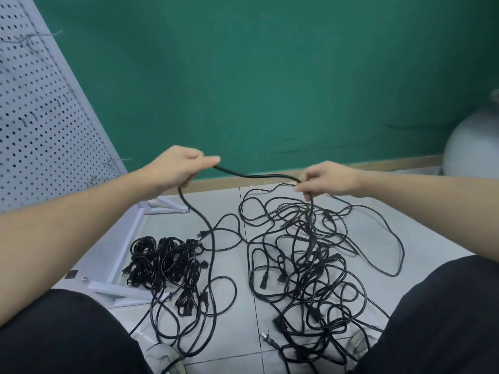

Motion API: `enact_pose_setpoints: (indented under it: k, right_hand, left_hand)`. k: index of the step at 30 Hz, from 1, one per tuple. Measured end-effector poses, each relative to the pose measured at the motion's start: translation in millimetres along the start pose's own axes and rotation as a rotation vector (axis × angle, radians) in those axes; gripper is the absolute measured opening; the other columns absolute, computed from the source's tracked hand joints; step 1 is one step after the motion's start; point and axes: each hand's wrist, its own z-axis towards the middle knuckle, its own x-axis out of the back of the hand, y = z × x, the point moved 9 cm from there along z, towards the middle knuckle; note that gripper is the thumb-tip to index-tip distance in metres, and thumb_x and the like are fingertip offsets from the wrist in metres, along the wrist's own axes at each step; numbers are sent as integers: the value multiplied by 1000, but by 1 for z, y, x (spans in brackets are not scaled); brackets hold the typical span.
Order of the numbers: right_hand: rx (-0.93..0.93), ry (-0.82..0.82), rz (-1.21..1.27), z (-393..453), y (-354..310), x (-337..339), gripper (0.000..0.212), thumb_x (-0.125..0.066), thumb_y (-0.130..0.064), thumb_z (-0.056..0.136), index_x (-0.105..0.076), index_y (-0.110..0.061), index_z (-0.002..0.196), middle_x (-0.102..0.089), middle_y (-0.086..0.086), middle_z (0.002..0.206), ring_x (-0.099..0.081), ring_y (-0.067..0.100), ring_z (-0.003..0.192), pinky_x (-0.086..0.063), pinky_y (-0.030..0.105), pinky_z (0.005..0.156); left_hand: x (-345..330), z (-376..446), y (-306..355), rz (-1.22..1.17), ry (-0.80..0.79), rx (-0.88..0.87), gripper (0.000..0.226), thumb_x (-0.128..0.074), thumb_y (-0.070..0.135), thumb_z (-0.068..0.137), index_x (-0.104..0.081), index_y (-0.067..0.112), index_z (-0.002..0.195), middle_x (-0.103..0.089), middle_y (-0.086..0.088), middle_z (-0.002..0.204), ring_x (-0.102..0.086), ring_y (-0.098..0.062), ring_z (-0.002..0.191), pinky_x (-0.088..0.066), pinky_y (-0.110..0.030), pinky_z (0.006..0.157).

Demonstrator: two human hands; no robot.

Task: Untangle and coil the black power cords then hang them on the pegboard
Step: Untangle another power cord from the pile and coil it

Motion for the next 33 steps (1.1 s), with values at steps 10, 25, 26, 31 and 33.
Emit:
enact_pose_setpoints:
  k: [10,25,26,31,33]
  right_hand:
    - [304,258,-35,-13,-104,7,12,-78,-34,87,-76,-24,81,-65,-22,64,-52,-5,58,-39,7,61]
    - [132,-342,-297,-5,-43,-76,21,-64,-29,99,-70,-11,90,-76,-1,95,-67,7,85,-50,23,91]
    - [124,-345,-354,-4,-37,-75,20,-63,-29,100,-70,-11,96,-76,-2,99,-67,10,90,-48,21,90]
    - [117,-246,-510,4,-19,-54,20,-59,-33,101,-70,-17,97,-73,-9,89,-60,9,76,-46,24,74]
    - [107,-166,-503,7,-14,-38,22,-60,-35,100,-72,-18,94,-75,-7,84,-59,9,68,-46,24,68]
  left_hand:
    - [-58,-9,-24,-231,-285,258,35,-43,37,108,-61,8,117,-77,-15,95,-68,-29,81,-56,-48,95]
    - [-35,0,53,-160,-5,-134,56,-83,55,70,-41,23,51,-28,3,55,-24,-21,58,-22,-32,58]
    - [-29,0,53,-229,17,-143,56,-82,56,65,-39,23,50,-28,0,55,-23,-21,56,-23,-31,56]
    - [-8,3,33,-259,45,-146,57,-81,52,68,-35,23,51,-28,-3,54,-25,-17,48,-28,-24,49]
    - [1,4,13,-128,44,-91,57,-81,45,82,-37,20,55,-32,-3,54,-28,-17,48,-30,-26,54]
